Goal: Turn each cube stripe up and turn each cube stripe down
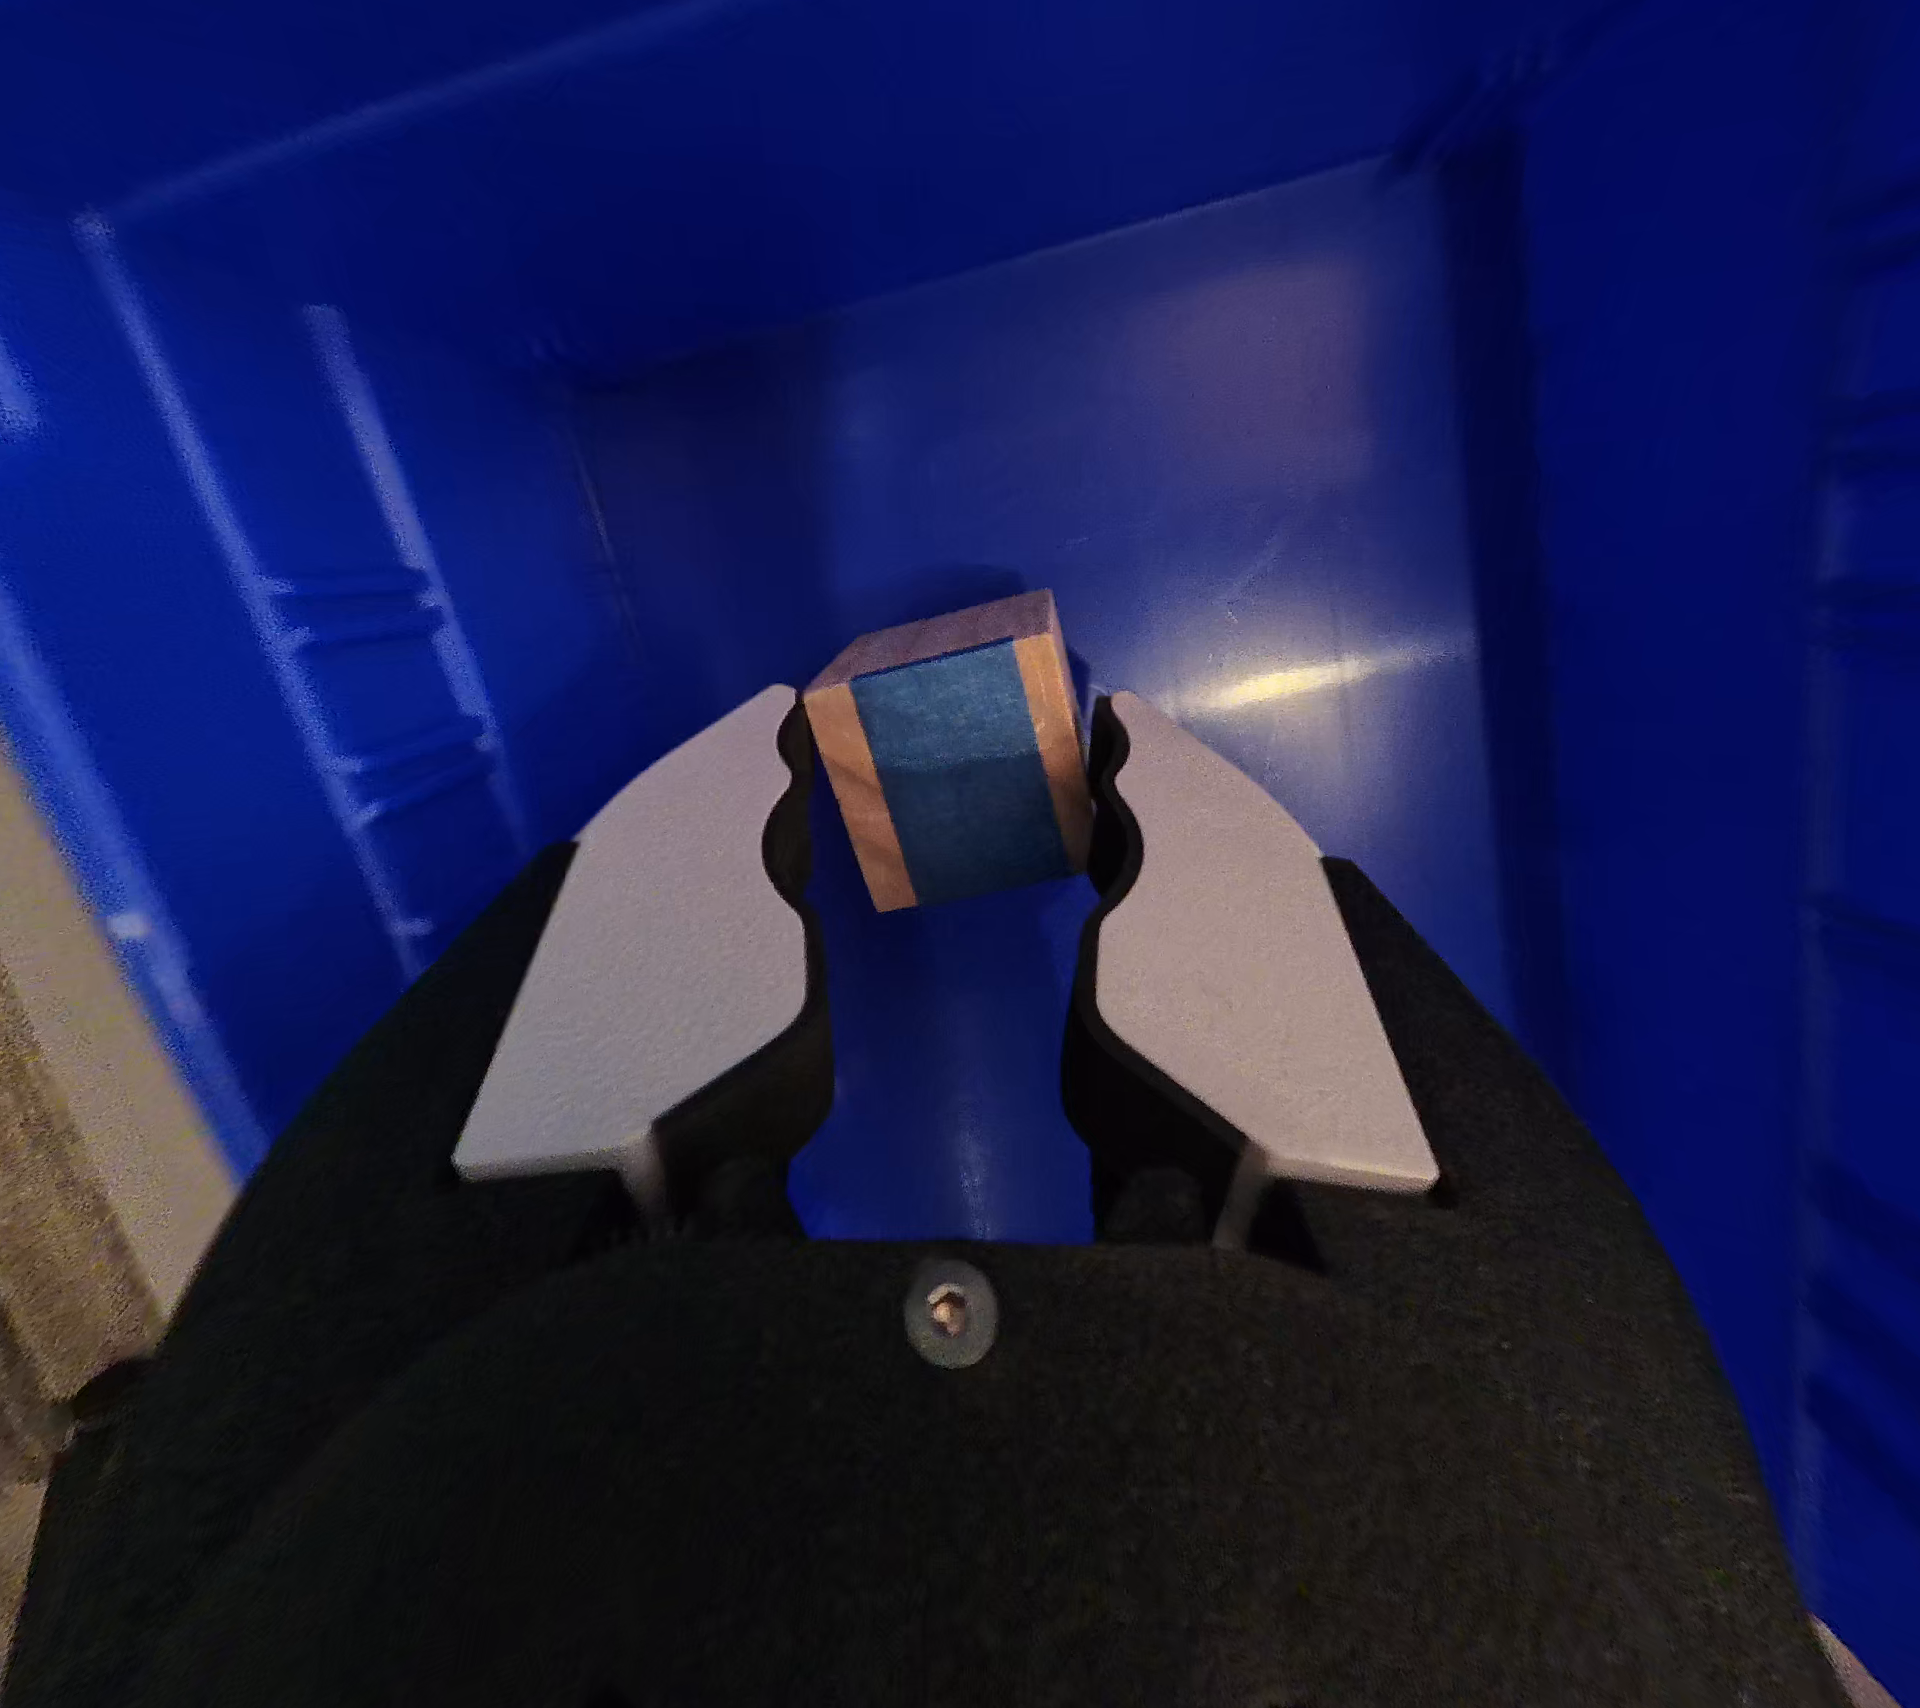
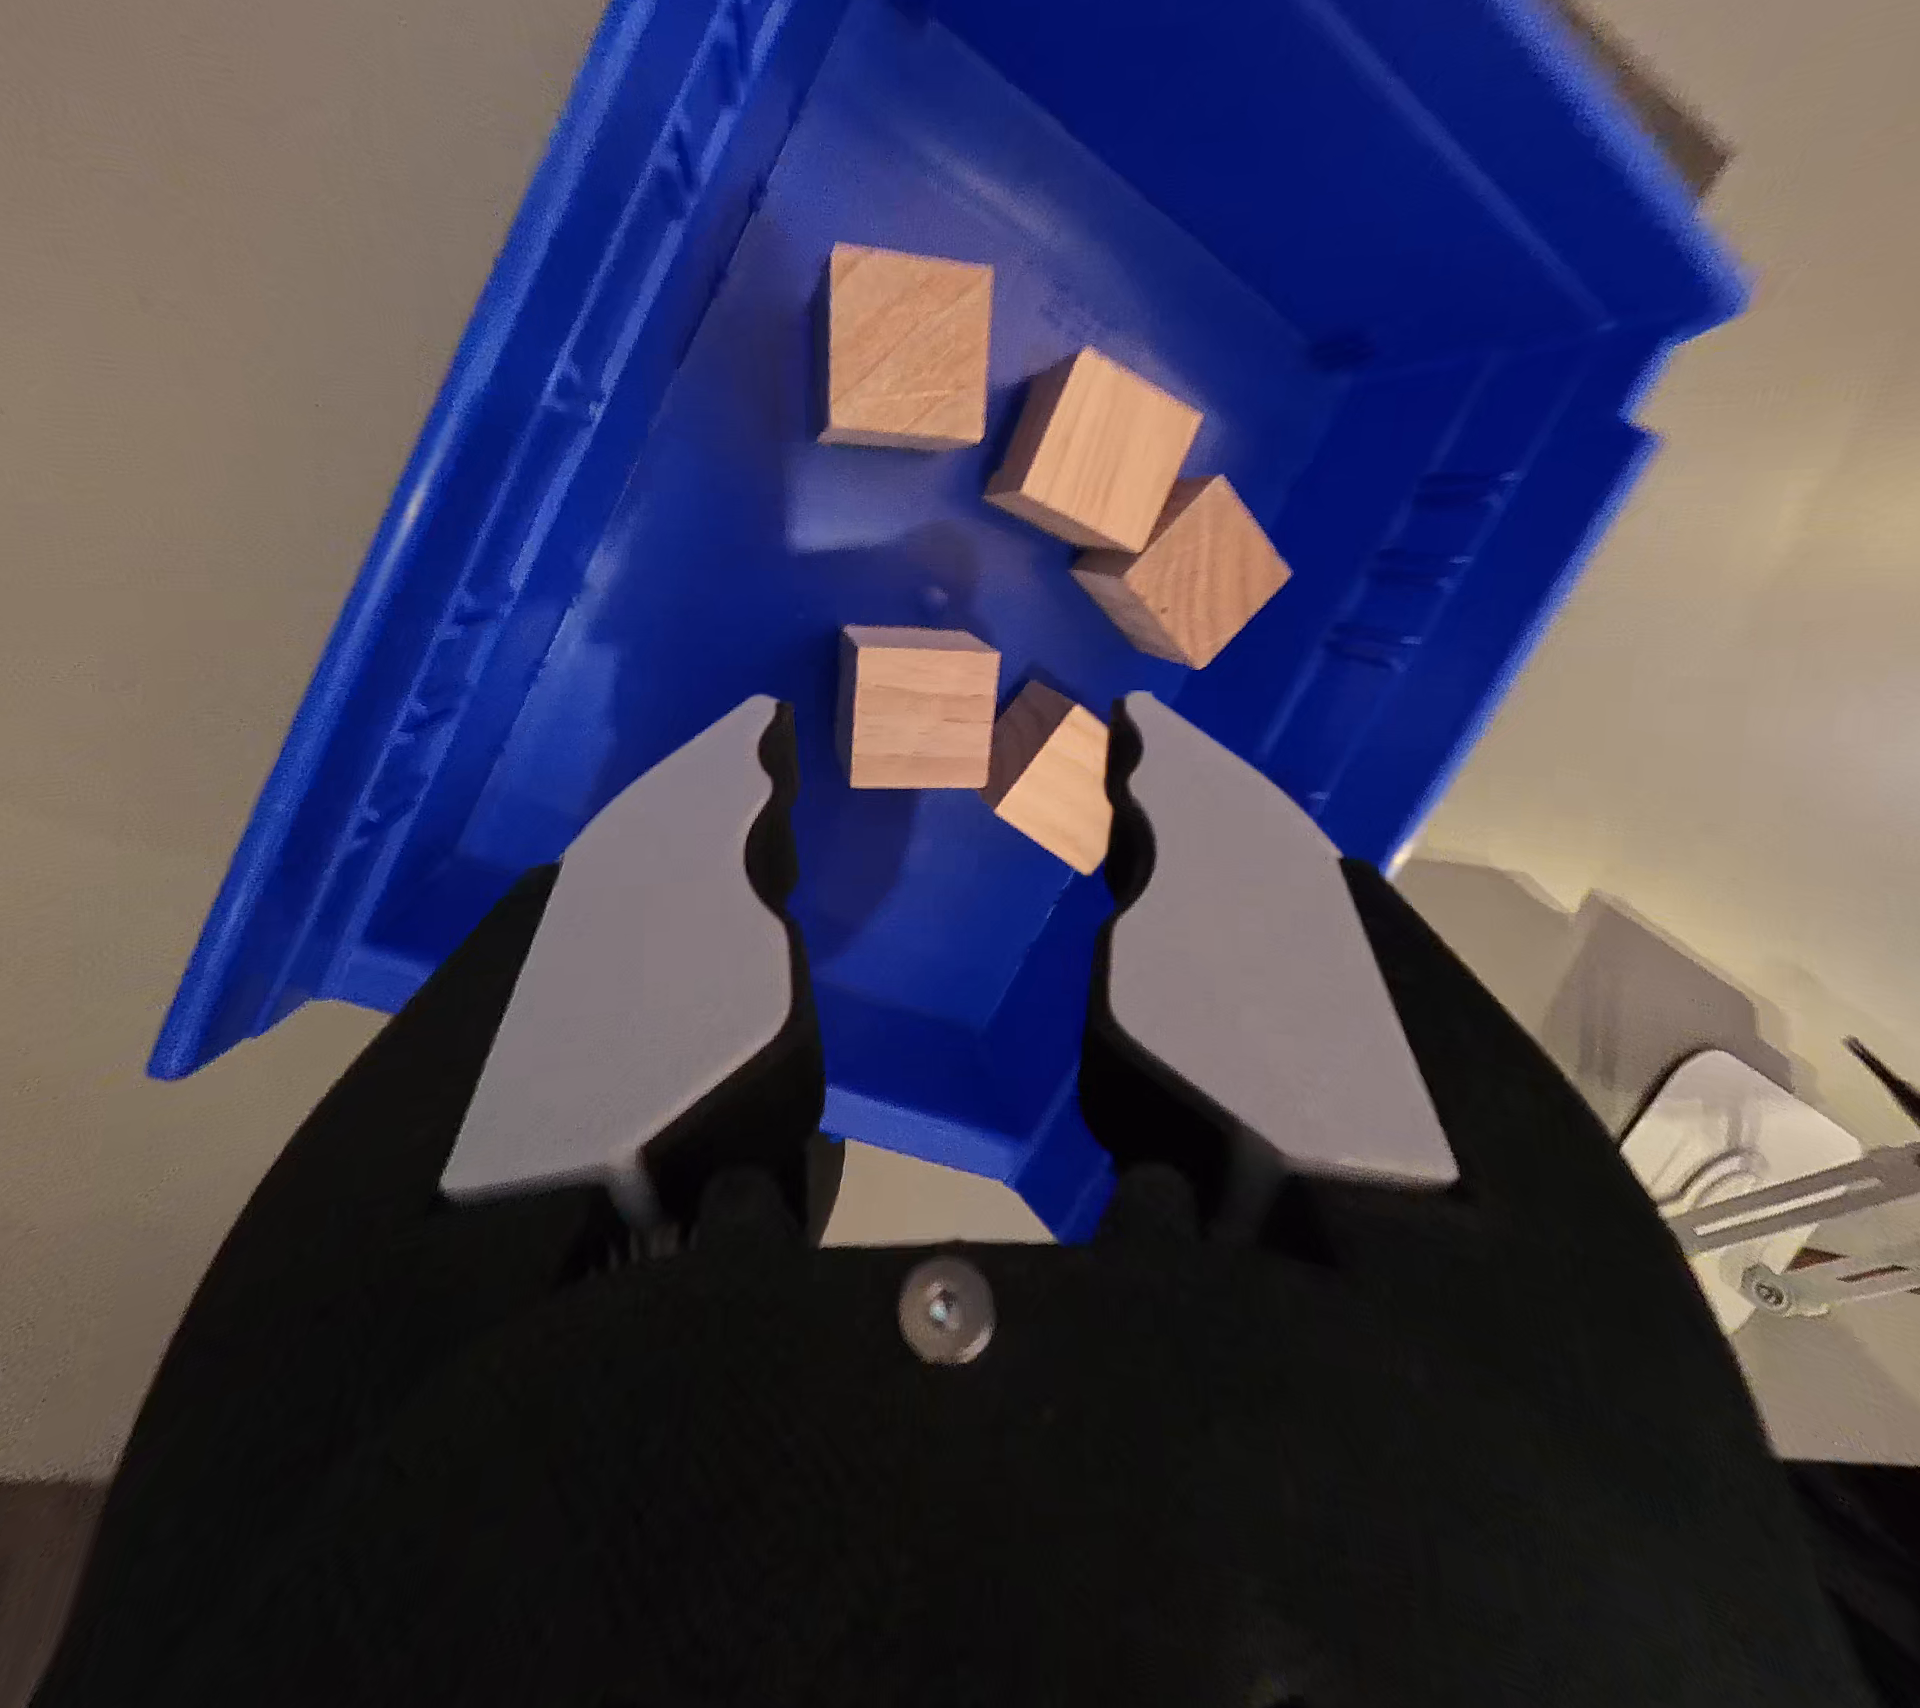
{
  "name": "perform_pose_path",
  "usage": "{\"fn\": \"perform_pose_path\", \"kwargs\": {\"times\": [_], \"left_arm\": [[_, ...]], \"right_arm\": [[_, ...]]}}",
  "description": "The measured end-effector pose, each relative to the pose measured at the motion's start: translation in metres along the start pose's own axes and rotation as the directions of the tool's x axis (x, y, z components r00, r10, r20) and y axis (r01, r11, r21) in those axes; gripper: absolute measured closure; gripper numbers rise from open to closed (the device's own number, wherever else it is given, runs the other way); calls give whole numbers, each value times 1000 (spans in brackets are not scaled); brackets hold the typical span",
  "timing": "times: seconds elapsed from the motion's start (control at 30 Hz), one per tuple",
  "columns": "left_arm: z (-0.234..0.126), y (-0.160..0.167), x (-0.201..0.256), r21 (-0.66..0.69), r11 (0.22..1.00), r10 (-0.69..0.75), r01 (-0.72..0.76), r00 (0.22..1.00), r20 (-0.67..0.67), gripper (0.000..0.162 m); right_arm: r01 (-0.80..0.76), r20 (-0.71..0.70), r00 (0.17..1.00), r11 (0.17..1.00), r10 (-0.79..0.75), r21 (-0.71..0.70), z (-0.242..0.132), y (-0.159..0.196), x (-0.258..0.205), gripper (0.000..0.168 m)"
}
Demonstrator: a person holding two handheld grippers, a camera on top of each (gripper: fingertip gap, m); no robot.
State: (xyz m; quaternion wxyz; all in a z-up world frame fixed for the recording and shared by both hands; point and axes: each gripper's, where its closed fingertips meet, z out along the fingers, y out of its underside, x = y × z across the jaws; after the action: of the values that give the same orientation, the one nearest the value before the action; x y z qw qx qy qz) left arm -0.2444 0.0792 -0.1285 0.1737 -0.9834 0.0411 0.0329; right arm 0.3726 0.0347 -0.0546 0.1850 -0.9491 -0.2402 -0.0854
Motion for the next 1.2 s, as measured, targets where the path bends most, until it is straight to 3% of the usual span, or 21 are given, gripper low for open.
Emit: {"fn": "perform_pose_path", "kwargs": {"times": [0.03,0.13,0.23,0.33,0.43,0.53,0.63,0.8,0.93,1.03,1.13,1.2], "left_arm": [[-8,-3,0,25,1000,-3,3,1000,-9,111],[-48,-18,16,158,987,21,-3,994,-110,111],[-111,-36,60,365,931,121,2,942,-314,111],[-178,-39,128,539,842,337,-8,788,-515,111],[-225,-23,198,616,788,520,-13,551,-653,112],[-243,-3,250,615,788,586,-39,357,-728,112],[-242,11,284,605,791,605,-96,277,-747,112],[-246,28,315,564,817,577,-122,140,-805,113],[-251,33,322,574,810,585,-120,103,-805,113],[-255,36,325,624,770,636,-132,81,-768,112],[-254,36,318,675,713,699,-188,130,-703,106],[-251,29,304,732,642,766,-229,228,-601,101]], "right_arm": [[-3,-28,1000,999,5,43,-7,-7,2,109],[31,-115,993,972,-4,233,-36,-37,4,109],[142,-167,984,847,-64,512,-78,-84,-20,109],[292,-204,954,538,-219,791,-125,-127,-85,97],[264,-169,893,180,-417,948,-161,-136,-179,94],[245,-209,812,-6,-545,969,-172,-123,-250,91],[240,-271,803,-128,-530,962,-179,-114,-281,89],[258,-292,874,-139,-389,956,-176,-119,-276,96],[235,-277,853,-149,-443,961,-175,-114,-281,121],[211,-259,829,-152,-496,966,-179,-110,-281,122],[253,-251,762,-82,-597,964,-181,-108,-274,121],[335,-246,767,43,-592,941,-180,-114,-237,122]]}}
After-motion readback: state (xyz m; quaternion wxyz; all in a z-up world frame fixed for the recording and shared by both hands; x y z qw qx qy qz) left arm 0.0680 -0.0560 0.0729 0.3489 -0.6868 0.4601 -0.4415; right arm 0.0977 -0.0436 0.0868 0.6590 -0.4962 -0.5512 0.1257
